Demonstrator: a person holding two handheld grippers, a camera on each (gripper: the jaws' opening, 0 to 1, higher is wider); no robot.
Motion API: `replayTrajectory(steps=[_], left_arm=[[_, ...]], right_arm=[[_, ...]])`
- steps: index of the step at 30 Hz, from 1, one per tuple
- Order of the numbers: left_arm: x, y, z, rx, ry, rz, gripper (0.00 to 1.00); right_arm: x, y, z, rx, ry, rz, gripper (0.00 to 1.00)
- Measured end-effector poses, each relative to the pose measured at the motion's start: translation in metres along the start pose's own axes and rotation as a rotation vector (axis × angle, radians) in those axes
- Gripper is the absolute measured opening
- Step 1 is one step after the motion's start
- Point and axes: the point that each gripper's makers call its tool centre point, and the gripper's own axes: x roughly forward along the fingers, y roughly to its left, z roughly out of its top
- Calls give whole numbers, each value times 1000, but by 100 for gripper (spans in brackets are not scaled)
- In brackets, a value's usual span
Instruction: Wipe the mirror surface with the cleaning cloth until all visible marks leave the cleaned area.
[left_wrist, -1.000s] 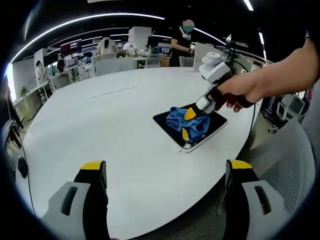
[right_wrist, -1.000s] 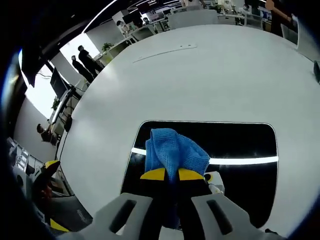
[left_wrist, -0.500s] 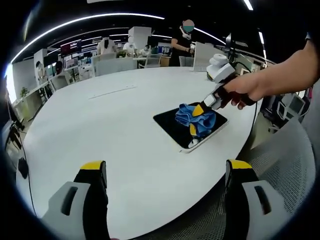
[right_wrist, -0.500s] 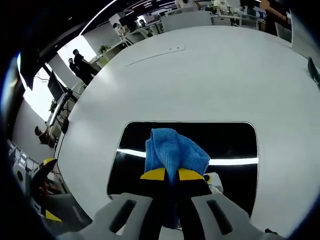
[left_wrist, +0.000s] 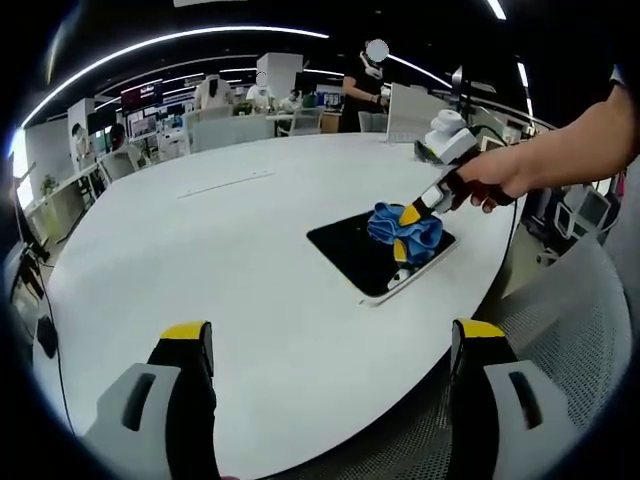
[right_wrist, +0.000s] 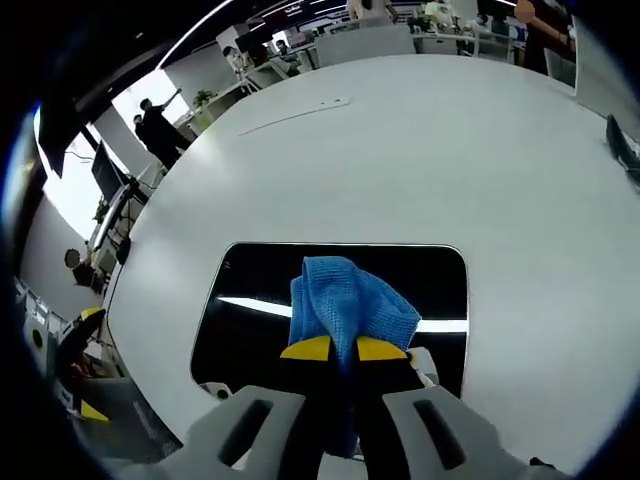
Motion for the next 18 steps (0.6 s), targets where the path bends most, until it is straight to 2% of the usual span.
replayTrajectory(steps=[18], left_arm=[[0,0,0,0,0,4,99]], right_arm=[[-11,-32,-2,10,-3,-31,1]])
